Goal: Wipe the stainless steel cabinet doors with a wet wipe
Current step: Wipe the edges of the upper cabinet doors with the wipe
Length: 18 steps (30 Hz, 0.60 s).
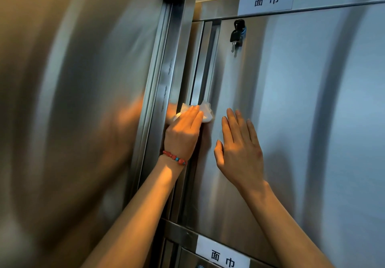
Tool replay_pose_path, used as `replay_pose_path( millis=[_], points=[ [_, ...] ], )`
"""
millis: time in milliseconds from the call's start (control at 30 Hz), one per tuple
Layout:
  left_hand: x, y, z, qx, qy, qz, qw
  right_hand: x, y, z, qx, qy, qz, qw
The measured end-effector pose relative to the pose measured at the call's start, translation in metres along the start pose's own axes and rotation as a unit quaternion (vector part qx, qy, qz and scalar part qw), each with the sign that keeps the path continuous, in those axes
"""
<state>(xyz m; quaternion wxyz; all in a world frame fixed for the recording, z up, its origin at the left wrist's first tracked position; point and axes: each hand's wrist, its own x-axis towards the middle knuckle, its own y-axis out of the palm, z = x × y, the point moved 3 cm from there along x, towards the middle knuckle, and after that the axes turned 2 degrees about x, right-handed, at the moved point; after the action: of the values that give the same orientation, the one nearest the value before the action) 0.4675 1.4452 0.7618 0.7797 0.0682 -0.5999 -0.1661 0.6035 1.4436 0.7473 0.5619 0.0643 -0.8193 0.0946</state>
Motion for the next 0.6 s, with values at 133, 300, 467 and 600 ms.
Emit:
replay_pose_path(
  millis=[133, 300, 467, 600],
  points=[
    [-0.005, 0.001, -0.004, 0.012, -0.01, 0.007, 1.0, 0.0, -0.001, 0.0, -0.003, 0.0, 0.002, 1.0],
    [-0.011, -0.003, -0.011, 0.026, -0.025, 0.05, 0.998, 0.0, -0.002, 0.001, -0.006, 0.003, 0.0, 1.0],
    [-0.003, -0.005, -0.014, 0.024, -0.067, 0.075, 0.995, 0.0, -0.001, 0.001, -0.007, 0.001, -0.011, 1.0],
    [0.008, -0.004, -0.012, 0.012, -0.089, 0.081, 0.993, 0.0, 0.0, 0.0, -0.01, 0.001, -0.012, 1.0]
  ],
)
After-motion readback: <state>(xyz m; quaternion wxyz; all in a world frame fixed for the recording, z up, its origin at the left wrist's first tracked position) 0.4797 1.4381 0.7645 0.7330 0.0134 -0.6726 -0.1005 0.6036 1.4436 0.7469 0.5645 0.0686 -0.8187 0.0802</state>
